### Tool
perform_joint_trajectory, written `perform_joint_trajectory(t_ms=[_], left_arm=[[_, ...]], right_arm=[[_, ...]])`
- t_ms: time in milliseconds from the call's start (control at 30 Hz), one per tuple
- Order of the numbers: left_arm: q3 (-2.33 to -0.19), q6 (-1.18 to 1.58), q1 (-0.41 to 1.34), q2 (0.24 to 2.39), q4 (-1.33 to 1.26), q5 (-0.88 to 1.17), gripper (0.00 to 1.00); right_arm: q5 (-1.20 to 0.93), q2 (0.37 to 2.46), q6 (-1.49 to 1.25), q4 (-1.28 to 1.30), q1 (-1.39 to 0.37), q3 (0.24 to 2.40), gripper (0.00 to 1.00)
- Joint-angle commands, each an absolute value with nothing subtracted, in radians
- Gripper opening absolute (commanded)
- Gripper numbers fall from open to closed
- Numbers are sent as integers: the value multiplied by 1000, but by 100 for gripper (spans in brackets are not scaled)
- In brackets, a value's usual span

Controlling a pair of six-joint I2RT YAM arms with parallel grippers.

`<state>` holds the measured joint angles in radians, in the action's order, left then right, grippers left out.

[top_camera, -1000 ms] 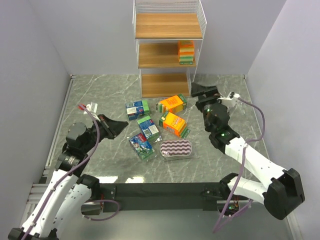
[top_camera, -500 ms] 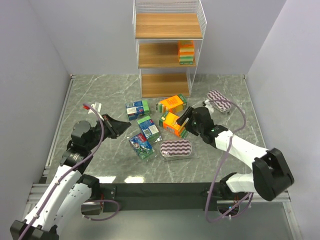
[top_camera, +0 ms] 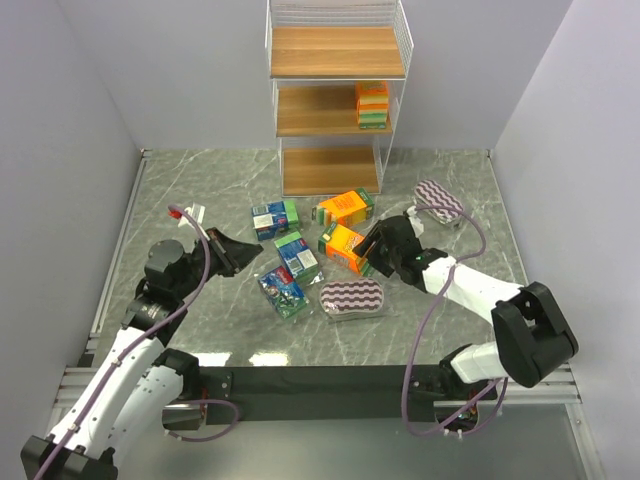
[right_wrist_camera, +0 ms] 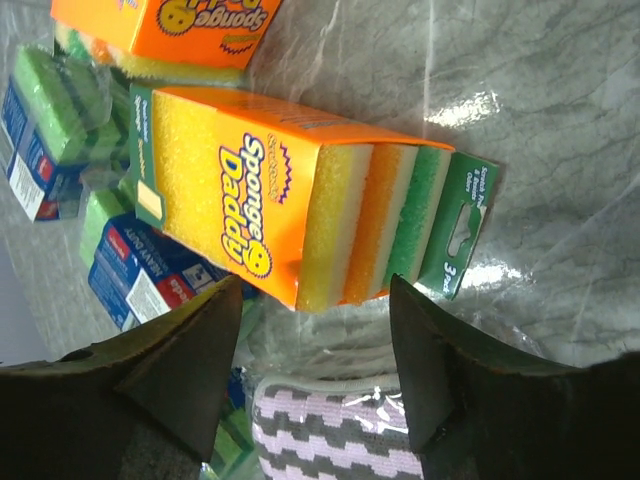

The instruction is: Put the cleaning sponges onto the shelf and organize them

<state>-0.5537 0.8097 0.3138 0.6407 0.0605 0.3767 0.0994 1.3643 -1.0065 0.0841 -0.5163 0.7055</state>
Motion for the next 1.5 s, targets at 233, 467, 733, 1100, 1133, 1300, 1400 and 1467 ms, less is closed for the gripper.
perform_joint_trajectory(t_ms=[233,467,733,1100,1133,1300,1400,1467], left_arm=[[-549,821,316,644,8,402,1],[-549,822,316,649,8,408,1],[-563,810,316,658,8,410,1],[-563,815,316,683,-17,417,1],[-563,813,316,675,-9,413,1],[-546,811,316,652,-3,402,1],[-545,816,316,660,-8,403,1],[-545,818,316,664,-17,408,1]], right_arm=[[182,1404,-1089,40,-500,770,57],[166,1448,-1091,37,-477,796,51],[140,1496,-1080,57,-476,815,47],[92,1513,-1069,6,-462,785,12],[87,1506,-1069,2,-462,766,8],[66,1405,-1054,2,-436,703,0],[34,1309,-1036,8,-422,677,0],[19,1231,-1025,14,-407,667,0]])
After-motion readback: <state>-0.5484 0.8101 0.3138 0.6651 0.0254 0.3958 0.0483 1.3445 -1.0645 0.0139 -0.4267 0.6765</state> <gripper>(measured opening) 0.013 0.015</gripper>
